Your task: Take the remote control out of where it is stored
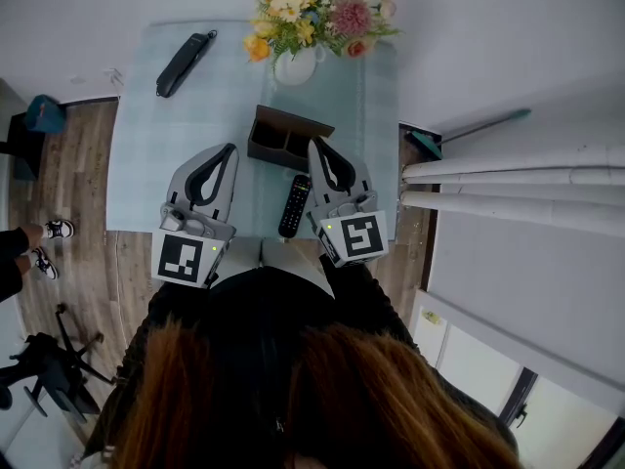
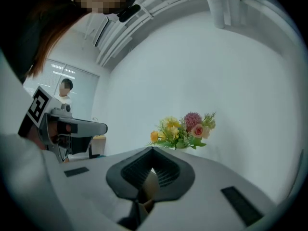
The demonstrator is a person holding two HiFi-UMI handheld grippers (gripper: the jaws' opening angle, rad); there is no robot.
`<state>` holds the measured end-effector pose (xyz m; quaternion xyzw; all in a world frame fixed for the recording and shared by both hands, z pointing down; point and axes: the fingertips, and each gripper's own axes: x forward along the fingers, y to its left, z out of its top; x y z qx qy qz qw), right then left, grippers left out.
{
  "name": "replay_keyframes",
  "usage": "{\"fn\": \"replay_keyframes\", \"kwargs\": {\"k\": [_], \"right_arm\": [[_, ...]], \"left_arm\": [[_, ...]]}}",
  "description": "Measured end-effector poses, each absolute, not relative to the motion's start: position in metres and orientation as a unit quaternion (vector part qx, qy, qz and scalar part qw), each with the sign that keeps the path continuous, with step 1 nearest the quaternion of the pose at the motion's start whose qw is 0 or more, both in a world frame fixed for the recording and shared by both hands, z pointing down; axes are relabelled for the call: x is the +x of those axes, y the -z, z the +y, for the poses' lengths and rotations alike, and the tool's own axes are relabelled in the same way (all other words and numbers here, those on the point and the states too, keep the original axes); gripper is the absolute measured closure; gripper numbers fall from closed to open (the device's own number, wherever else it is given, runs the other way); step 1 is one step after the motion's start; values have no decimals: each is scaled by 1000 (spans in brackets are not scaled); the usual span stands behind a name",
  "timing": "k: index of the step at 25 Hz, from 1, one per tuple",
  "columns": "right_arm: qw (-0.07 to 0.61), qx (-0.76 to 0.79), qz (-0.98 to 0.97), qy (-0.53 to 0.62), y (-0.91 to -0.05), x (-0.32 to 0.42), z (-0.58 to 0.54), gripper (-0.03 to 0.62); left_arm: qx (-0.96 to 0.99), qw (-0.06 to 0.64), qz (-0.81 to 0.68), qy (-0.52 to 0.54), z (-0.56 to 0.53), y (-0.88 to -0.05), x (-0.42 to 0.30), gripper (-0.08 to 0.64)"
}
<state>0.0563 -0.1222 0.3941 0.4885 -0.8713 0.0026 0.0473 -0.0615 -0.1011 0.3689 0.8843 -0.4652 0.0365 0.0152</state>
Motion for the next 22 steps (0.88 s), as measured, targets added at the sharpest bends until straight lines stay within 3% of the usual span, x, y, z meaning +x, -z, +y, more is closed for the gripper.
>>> {"fn": "replay_keyframes", "kwargs": {"k": [22], "right_arm": [[27,482,-876,7,-364,61,-100,578]], "left_arm": [[883,9,-468,-33,-102,-366,-58,555]]}}
